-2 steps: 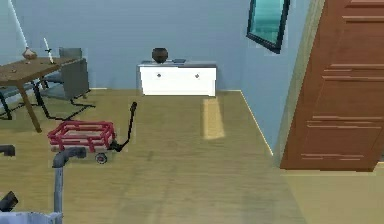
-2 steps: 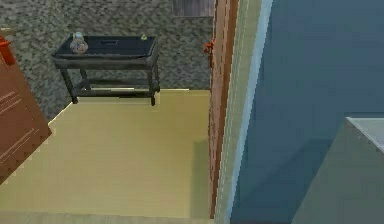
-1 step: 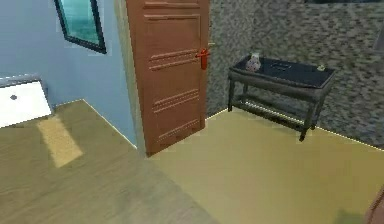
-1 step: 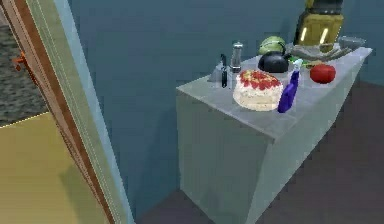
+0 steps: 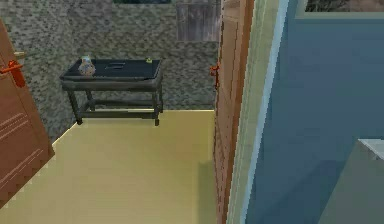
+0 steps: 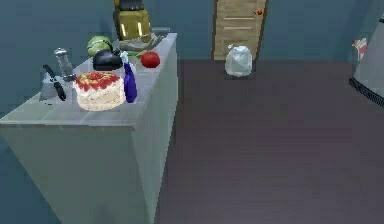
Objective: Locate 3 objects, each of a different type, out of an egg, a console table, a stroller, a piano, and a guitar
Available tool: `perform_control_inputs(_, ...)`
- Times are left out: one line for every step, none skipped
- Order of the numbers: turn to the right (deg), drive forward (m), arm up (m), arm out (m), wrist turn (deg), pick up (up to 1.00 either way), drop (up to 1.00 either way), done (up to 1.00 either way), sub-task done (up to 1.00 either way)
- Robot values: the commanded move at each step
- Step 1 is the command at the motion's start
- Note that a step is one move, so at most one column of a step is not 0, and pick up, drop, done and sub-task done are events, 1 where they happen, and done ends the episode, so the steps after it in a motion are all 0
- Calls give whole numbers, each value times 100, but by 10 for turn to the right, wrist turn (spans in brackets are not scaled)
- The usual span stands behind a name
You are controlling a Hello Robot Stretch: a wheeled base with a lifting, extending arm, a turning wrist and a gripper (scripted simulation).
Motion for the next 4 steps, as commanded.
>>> perform_control_inputs(0,5,0,0,0,0,0,0,0)
perform_control_inputs(-450,0,0,0,0,0,0,0,0)
perform_control_inputs(-390,0,0,0,0,0,0,0,0)
perform_control_inputs(0,90,0,0,0,0,0,0,0)
